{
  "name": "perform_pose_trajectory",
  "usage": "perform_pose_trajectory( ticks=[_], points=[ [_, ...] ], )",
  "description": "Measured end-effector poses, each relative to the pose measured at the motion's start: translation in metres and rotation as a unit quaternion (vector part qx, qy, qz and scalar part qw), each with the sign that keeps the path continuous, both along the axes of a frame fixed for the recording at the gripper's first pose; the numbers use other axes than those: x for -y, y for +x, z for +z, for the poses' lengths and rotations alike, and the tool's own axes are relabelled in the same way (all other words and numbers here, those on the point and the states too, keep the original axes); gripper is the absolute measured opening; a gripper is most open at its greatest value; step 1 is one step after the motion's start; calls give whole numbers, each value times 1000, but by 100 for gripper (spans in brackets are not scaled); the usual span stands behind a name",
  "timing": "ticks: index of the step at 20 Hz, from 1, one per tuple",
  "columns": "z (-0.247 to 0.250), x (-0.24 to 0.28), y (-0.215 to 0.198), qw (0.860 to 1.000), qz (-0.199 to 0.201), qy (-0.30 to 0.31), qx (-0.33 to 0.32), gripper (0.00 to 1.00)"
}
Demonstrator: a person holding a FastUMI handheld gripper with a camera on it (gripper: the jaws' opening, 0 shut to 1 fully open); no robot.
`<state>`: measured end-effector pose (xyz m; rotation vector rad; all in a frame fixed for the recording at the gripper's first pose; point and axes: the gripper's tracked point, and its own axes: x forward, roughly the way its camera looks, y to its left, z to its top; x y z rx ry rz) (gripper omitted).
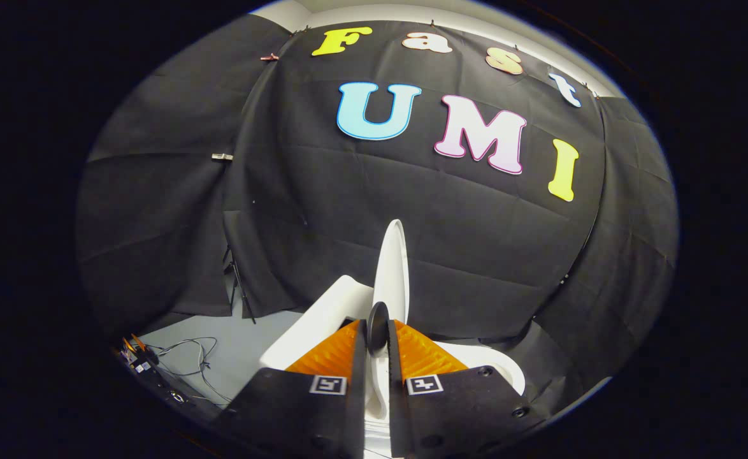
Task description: Open the toilet lid.
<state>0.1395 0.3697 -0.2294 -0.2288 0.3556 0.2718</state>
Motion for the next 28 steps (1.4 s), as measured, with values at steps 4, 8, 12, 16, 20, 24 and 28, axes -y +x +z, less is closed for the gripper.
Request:
perform_pose_trajectory(
  ticks=[4, 8, 12, 16, 20, 24, 28],
  points=[
    [14, -13, -12, 999, 30, -1, 17, 63],
    [22, -14, -21, 999, 26, -6, 31, 99],
    [34, -17, -27, 999, 24, 1, 40, 98],
    [58, -13, -34, 999, 21, 15, 47, 99],
    [88, -2, -42, 997, 21, 41, 59, 99],
    [117, 15, -49, 996, 25, 53, 74, 99],
    [146, 39, -55, 993, 19, 60, 96, 99]
  ],
)
